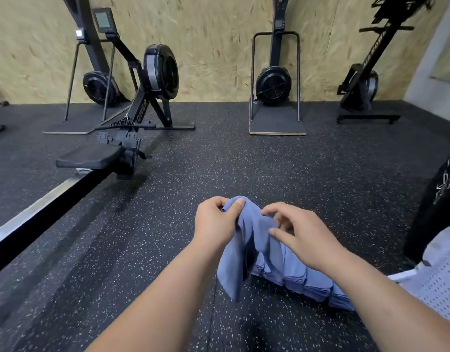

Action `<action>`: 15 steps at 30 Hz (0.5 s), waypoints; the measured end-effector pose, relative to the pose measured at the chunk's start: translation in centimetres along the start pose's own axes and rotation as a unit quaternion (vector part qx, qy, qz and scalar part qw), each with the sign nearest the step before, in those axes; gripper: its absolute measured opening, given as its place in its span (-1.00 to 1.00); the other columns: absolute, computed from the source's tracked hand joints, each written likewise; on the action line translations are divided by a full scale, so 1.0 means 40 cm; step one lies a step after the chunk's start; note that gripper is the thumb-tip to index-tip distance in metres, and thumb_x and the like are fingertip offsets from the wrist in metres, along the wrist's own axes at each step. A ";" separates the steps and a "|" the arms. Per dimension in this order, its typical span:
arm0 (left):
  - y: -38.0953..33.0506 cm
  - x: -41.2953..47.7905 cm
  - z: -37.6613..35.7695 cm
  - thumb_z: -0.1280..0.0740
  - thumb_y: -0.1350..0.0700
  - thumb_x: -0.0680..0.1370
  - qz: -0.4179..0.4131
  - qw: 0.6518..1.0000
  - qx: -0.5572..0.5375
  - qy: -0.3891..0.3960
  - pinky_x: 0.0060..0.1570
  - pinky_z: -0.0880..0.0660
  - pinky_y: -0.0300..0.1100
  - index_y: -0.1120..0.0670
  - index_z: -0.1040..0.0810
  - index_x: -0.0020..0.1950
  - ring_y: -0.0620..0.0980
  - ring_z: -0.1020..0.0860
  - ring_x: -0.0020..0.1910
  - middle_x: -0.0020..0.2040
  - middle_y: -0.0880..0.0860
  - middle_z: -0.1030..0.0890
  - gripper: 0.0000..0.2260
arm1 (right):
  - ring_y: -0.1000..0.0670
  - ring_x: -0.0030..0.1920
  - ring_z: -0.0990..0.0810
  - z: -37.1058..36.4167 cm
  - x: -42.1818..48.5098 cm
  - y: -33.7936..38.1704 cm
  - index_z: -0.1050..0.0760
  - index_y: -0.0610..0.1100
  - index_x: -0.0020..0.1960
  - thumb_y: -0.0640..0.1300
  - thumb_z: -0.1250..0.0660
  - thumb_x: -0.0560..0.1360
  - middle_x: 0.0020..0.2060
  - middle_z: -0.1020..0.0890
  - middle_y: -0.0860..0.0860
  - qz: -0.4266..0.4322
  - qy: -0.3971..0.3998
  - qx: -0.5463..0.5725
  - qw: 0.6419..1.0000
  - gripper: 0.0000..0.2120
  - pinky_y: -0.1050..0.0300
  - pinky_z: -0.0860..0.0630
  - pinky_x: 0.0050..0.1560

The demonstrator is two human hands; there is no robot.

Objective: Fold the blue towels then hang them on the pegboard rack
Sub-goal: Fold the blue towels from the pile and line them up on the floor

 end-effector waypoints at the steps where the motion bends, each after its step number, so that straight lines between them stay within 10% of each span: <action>1: 0.007 0.007 -0.004 -0.52 -0.06 0.55 0.013 1.000 -0.017 0.002 -0.24 -0.42 -0.09 0.15 -0.66 -0.18 -0.05 -0.44 -0.36 -0.36 -0.03 -0.59 -0.71 | 0.09 -0.11 -0.59 0.005 0.006 -0.005 -0.52 0.28 0.20 -0.11 -0.48 0.57 -0.11 -0.57 0.16 0.008 -0.031 -0.002 0.999 -0.65 0.01 -0.57 0.00; 4: 0.014 0.021 -0.011 -0.50 -0.08 0.56 0.037 0.998 -0.042 0.004 -0.24 -0.38 -0.10 0.21 -0.63 -0.17 -0.02 -0.41 -0.36 -0.36 -0.01 -0.55 -0.65 | 0.15 0.01 -0.59 0.010 0.022 0.008 -0.58 0.22 0.12 0.04 -0.54 0.52 -0.03 -0.56 0.21 0.008 -0.092 0.055 0.994 -0.77 0.16 -0.51 0.03; 8: 0.017 0.033 -0.023 -0.49 -0.10 0.56 0.052 0.997 -0.056 0.018 -0.23 -0.39 -0.10 0.23 -0.59 -0.18 -0.02 -0.38 -0.36 -0.37 0.00 -0.51 -0.61 | 0.20 0.09 -0.53 -0.037 0.039 0.025 -0.42 0.23 0.16 0.17 -0.66 0.32 0.12 -0.46 0.27 -0.021 -0.007 0.024 0.999 -0.45 0.15 -0.51 0.06; 15: 0.017 0.046 -0.001 -0.50 -0.07 0.56 0.026 0.999 -0.021 -0.008 -0.22 -0.47 -0.15 0.04 -0.65 -0.11 -0.04 -0.54 -0.29 -0.24 -0.07 -0.68 -0.80 | 0.19 -0.19 -0.58 -0.007 0.079 0.000 -0.60 0.09 -0.03 -0.11 -0.48 0.56 -0.22 -0.64 0.31 -0.039 -0.123 0.020 0.991 -0.89 0.36 -0.43 -0.17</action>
Point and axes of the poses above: each hand's wrist, its own x-axis towards the middle knuckle, its own z-axis out of the back of the hand, y = z × x, the point moved 3 cm from there along x, towards the middle knuckle
